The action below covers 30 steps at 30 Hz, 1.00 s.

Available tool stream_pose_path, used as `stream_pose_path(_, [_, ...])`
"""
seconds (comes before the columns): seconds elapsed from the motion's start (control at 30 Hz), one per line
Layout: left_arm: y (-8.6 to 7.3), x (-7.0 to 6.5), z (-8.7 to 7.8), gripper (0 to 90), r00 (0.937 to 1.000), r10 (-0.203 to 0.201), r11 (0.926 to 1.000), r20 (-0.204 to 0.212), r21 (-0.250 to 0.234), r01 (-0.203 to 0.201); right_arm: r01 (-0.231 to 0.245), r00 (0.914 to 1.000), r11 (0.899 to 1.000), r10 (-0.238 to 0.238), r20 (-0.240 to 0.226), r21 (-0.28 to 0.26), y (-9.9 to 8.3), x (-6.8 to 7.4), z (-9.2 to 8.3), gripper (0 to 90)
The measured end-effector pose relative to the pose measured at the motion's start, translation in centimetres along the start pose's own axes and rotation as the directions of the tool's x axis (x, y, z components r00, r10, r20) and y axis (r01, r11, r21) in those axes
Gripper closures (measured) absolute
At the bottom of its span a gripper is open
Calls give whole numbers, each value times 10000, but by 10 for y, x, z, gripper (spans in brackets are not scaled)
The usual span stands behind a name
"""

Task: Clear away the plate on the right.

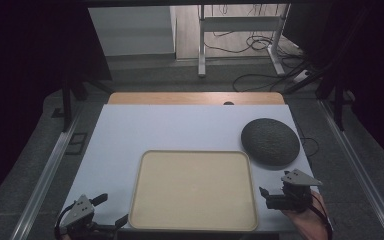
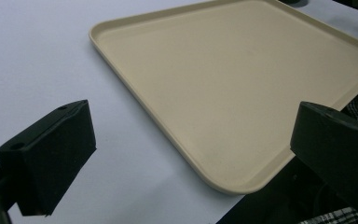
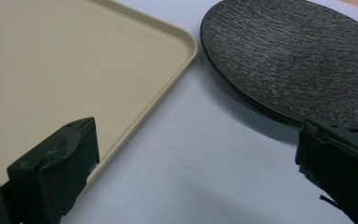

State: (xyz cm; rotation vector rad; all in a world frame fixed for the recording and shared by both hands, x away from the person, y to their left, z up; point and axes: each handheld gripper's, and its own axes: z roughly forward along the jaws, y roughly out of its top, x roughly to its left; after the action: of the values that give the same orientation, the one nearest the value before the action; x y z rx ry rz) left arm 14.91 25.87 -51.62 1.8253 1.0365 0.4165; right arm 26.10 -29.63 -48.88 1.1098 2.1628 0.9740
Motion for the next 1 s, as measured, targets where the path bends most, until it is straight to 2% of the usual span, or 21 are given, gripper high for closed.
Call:
stream_pose_path(0.2, [0, 0, 0, 0, 10000, 17, 10000, 28, 49, -17, 294, 9995, 9987, -299, 120, 410, 3, 0, 3, 0])
stream_pose_path(0.4, [0, 0, 1, 0, 10000, 28, 10000, 30, 71, -29, 670, 9955, 9941, -724, 619, 849, 7, -2, 8, 21])
stream_pose_path(0.53, [0, 0, 1, 0, 10000, 28, 10000, 34, 74, -29, 768, 9934, 9924, -843, 778, 959, 9, -4, 10, 48])
stream_pose_path(0.6, [0, 0, 1, 0, 10000, 28, 10000, 33, 78, -28, 1121, 9867, 9870, -1242, 1049, 1150, 9, -5, 13, 72])
stream_pose_path(0.67, [0, 0, 1, 0, 10000, 38, 9999, 39, 93, -38, 1214, 9847, 9852, -1349, 1100, 1208, 9, -5, 14, 79])
stream_pose_path(0.7, [0, 0, 1, 0, 10000, 44, 9999, 43, 99, -45, 1456, 9789, 9807, -1620, 1249, 1304, 9, -5, 16, 91])
stream_pose_path(0.83, [0, 0, 1, 0, 10000, 46, 9999, 42, 107, -46, 1717, 9715, 9754, -1909, 1408, 1380, 11, -6, 18, 112])
stream_pose_path(0.87, [0, 0, 1, 0, 10000, 46, 9999, 43, 109, -46, 1957, 9637, 9701, -2173, 1550, 1433, 12, -6, 20, 127])
stream_pose_path(0.9, [0, 0, 1, 0, 10000, 46, 9999, 43, 109, -46, 1957, 9637, 9701, -2173, 1550, 1433, 12, -6, 20, 127])
stream_pose_path(1.0, [0, 0, 1, 0, 10000, 35, 9999, 37, 104, -35, 2502, 9416, 9534, -2801, 1868, 1685, 14, -6, 25, 152])
